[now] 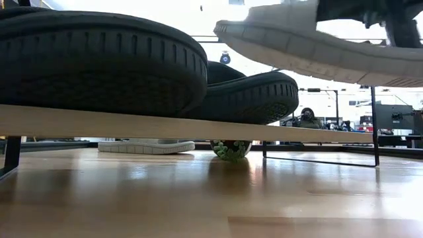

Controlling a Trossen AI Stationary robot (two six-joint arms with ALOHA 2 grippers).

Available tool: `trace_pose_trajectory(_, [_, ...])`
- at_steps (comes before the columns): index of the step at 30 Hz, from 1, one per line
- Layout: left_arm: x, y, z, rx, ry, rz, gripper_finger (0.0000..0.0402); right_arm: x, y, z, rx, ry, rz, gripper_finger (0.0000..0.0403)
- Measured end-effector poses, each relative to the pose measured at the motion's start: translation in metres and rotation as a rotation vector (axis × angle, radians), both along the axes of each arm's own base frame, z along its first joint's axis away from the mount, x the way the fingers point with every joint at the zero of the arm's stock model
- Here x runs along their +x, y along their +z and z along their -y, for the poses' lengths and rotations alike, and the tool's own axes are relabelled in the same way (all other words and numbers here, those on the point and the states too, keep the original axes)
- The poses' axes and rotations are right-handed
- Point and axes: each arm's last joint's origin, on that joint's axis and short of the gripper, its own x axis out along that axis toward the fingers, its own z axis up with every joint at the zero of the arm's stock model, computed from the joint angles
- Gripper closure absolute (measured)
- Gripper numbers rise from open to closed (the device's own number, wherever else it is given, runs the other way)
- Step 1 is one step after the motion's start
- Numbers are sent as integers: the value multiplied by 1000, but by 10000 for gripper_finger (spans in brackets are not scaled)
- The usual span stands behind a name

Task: Pick and place slides into the shelf
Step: Put the bottom gray slipper on the shelf

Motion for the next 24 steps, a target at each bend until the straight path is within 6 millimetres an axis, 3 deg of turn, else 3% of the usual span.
trace_pose_trajectory(11, [0,0,1,-16,-17,-2,401,24,0,34,4,-131,1,403])
trace_pose_trajectory(24, [-2,0,1,-25,-51,-5,401,49,9,56,65,-106,-49,403])
